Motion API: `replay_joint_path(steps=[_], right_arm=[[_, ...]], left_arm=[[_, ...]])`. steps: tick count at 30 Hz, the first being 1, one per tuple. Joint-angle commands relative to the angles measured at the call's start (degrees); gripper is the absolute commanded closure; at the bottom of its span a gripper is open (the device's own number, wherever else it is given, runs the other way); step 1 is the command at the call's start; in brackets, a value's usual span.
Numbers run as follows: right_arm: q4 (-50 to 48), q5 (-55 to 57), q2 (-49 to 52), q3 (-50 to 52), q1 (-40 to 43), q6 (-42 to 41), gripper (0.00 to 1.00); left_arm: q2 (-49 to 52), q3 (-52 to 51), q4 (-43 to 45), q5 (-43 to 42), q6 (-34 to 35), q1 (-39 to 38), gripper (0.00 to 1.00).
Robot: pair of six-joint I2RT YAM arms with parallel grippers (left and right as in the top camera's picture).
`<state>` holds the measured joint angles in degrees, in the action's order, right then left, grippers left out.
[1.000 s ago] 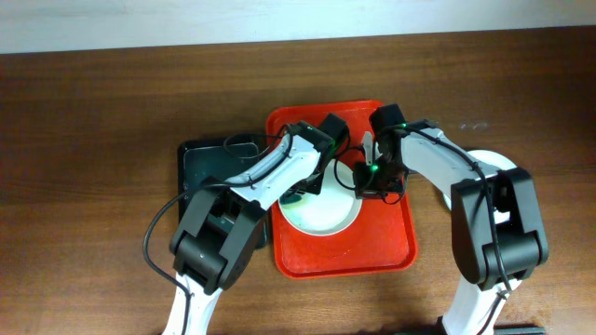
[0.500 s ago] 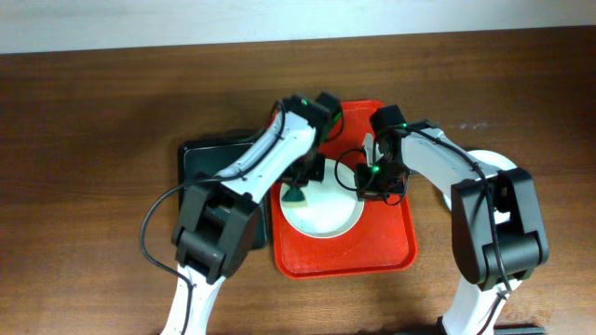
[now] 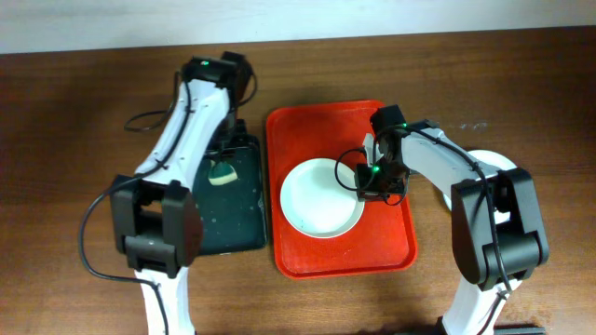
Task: Clean dirty plates on tray and stack at the side
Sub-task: 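Return the sponge to the black tray and retract the left arm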
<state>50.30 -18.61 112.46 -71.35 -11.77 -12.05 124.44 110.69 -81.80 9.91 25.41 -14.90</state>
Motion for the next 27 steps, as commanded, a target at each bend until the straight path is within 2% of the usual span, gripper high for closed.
replay_joint_path(steps=[1, 5, 6, 7, 8, 9, 10, 11, 12, 16, 18, 22, 27], right_arm=[[0.2, 3.8, 1.2, 0.1, 0.5, -0.4, 0.96], [0.3, 3.9, 1.2, 0.1, 0.5, -0.4, 0.96], [0.3, 3.9, 1.2, 0.1, 0.5, -0.4, 0.96], [0.3, 3.9, 1.2, 0.1, 0.5, -0.4, 0.96], [0.3, 3.9, 1.2, 0.1, 0.5, -0.4, 0.96], [0.3, 3.9, 1.2, 0.1, 0.5, -0.4, 0.96], [0.3, 3.9, 1.2, 0.1, 0.5, -0.4, 0.95], [0.4, 3.9, 1.2, 0.1, 0.5, -0.4, 0.95], [0.5, 3.9, 1.2, 0.1, 0.5, -0.4, 0.92], [0.2, 3.9, 1.2, 0.1, 0.5, -0.4, 0.91], [-0.2, 3.9, 1.2, 0.0, 0.5, -0.4, 0.96], [0.8, 3.8, -0.4, -0.1, 0.5, -0.4, 0.96], [8.5, 3.8, -5.9, -4.9, 0.2, -0.4, 0.96]], left_arm=[[-0.9, -10.5, 6.8, -1.1, -2.2, 1.3, 0.95], [-0.9, -18.0, 11.6, -1.5, -2.3, 1.6, 0.94], [-0.9, -18.0, 11.5, -1.6, -2.4, 1.6, 0.9], [-1.3, -17.9, 11.3, -1.6, -2.4, 1.6, 0.67], [-1.9, -17.9, 11.0, -1.9, -2.4, 1.6, 0.48], [-2.8, -17.8, 10.8, -2.9, -2.4, 1.6, 0.34], [-3.6, -17.8, 10.6, -3.6, -2.5, 1.6, 0.26], [-5.3, -17.8, 10.4, -4.6, -3.2, 1.6, 0.05], [-7.5, -17.8, 10.0, -4.6, -3.2, 1.8, 0.0], [-18.4, -17.8, 6.6, -4.6, -3.2, 4.6, 0.0], [-23.3, -17.8, 5.2, -4.6, -3.2, 6.9, 0.0], [-33.0, -17.8, 3.0, -4.6, -3.2, 14.0, 0.0], [-39.3, -17.8, -0.7, -4.5, -3.2, 20.9, 0.01]])
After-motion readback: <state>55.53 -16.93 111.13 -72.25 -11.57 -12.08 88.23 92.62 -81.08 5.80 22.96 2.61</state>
